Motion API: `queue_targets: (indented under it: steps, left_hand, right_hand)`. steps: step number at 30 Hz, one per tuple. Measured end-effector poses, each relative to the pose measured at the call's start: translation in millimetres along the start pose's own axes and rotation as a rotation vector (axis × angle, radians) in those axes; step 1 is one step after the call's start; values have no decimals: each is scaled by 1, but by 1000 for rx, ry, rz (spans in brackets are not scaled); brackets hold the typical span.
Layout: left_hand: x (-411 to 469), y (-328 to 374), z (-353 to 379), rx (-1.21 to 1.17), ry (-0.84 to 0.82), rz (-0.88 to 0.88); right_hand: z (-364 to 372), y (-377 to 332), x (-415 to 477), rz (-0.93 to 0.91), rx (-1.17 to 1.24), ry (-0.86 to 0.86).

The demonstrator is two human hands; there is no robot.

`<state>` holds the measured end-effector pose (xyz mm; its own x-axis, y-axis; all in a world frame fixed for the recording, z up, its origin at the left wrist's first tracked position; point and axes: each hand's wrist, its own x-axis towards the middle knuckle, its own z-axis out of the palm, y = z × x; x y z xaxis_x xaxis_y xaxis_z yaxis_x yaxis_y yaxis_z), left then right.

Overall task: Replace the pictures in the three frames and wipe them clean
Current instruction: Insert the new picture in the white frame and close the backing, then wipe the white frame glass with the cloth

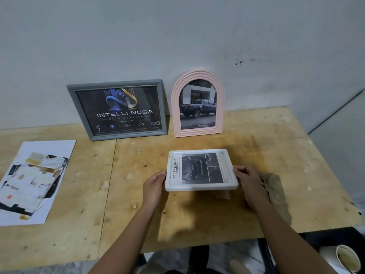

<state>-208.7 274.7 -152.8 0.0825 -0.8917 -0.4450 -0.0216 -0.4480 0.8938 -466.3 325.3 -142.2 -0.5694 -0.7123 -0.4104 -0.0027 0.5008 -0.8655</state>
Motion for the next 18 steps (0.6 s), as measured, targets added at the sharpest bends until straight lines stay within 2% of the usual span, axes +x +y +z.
queue_targets:
  steps: [5,10,12,15,18]
  left_hand:
    - [-12,-21,0,-8,43,14]
    - [-14,-36,-2,125,49,42]
    - [-18,-39,0,211,93,96]
    - [-26,-44,4,305,206,178]
    - [-35,-49,8,427,246,246]
  right_hand:
    - [1,10,-3,-53,-173,-24]
    - [1,20,-4,-118,-321,-44]
    - [-2,22,-3,-185,-413,23]
    - [-12,32,3,-327,-563,239]
    - [-25,55,6,-283,-751,252]
